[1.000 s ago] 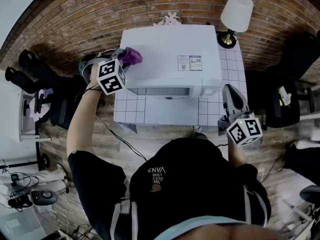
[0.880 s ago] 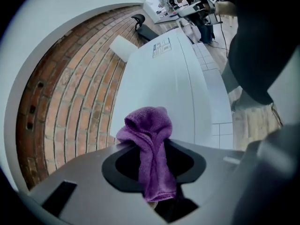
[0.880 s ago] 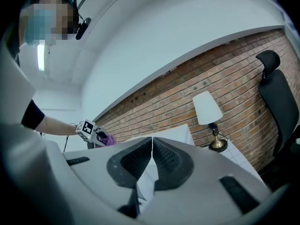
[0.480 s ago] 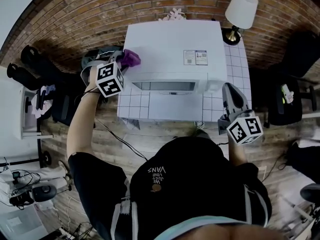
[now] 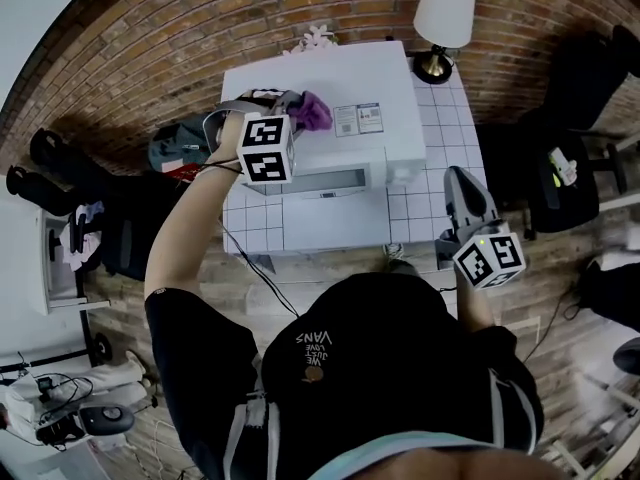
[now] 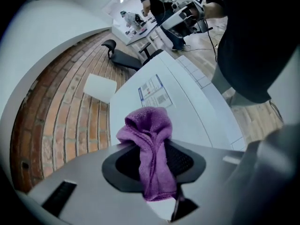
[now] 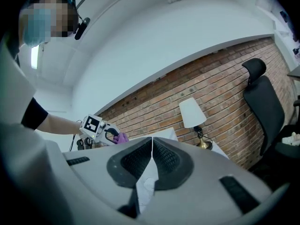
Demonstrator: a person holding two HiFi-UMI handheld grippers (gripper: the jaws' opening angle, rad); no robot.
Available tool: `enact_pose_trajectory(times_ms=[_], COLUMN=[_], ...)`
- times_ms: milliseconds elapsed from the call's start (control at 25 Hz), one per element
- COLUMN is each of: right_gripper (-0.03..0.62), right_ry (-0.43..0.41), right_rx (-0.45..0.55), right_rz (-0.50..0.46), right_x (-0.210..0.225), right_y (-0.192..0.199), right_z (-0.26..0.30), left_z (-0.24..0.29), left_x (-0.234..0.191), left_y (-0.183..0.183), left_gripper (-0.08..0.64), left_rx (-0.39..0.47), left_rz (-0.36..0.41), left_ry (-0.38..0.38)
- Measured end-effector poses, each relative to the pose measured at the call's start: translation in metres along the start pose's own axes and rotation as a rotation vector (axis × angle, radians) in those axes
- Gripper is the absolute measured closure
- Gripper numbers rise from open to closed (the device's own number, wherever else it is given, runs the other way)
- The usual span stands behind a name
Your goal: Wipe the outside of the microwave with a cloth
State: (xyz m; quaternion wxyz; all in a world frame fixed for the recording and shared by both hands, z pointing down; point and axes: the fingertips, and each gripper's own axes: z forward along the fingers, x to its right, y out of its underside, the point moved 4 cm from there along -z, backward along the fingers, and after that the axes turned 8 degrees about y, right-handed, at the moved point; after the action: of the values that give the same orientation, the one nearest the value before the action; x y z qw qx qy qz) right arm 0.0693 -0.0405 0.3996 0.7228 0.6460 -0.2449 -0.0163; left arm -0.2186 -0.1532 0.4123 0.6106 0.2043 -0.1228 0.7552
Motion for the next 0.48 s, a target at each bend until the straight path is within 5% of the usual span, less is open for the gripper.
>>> enact_pose_trajectory(times_ms=[480], right_gripper=[0.588], right_ry=[0.14], right_rx=[0.058], right_rz=[0.0], right_x=[0.056], right_y=[-0.019], right_z=[-0.028], left_z=[0.028], left_x=[-0.046], left_y=[-0.163], left_gripper=[0.419], left_rx=[0.198], left_rz=[0.265], left_ry=[0.007])
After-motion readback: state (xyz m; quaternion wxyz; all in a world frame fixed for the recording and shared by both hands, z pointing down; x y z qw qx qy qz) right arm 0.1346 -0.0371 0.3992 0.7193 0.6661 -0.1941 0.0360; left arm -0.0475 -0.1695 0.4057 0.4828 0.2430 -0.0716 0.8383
